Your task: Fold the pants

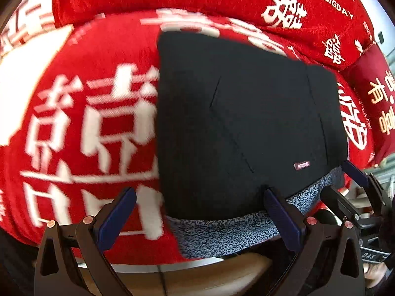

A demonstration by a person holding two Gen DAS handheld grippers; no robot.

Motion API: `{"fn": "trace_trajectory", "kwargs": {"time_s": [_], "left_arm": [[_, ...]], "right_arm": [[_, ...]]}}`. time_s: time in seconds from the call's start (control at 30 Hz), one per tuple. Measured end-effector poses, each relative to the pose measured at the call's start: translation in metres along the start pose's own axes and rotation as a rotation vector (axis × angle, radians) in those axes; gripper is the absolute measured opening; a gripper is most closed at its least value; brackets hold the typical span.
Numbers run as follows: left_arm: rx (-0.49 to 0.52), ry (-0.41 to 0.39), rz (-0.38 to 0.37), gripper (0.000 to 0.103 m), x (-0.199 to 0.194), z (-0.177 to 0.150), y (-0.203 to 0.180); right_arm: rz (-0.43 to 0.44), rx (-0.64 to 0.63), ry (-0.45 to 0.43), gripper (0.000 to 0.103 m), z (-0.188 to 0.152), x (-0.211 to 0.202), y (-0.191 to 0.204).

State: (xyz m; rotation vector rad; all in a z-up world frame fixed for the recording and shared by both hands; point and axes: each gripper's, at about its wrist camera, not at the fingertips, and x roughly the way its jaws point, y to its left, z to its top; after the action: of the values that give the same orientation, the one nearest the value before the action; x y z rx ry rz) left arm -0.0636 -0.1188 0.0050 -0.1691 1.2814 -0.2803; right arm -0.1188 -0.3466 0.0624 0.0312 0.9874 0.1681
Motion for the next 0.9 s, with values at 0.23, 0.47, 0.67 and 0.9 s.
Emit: {"fn": "trace_trajectory", "kwargs": {"time_s": [0.23, 0.47, 0.67, 0.9], "left_arm": [[-0.02, -0.064, -0.054, 0.103, -0.023, -0.006, 0.001], [0.035, 0.129, -0.02, 0.103, 0.019, -0.008, -0.009], [0.053, -0.049, -0.099, 0.103, -0.03, 0.027, -0.004], [-0.051, 0.03, -0.126, 0.103, 0.016, 0.054, 0.01]], "right_arm": [[-0.006, -0.004, -0.066, 0.102, -0.003, -0.029, 0.003], [0.009, 0.038, 0.067, 0.102, -0.012, 0.002, -0.006], [0.014, 0.131, -0.121, 0.103, 0.003, -0.051, -0.062], [0.168, 0.318, -0.045, 0.103, 0.022, -0.005, -0.13]]}}
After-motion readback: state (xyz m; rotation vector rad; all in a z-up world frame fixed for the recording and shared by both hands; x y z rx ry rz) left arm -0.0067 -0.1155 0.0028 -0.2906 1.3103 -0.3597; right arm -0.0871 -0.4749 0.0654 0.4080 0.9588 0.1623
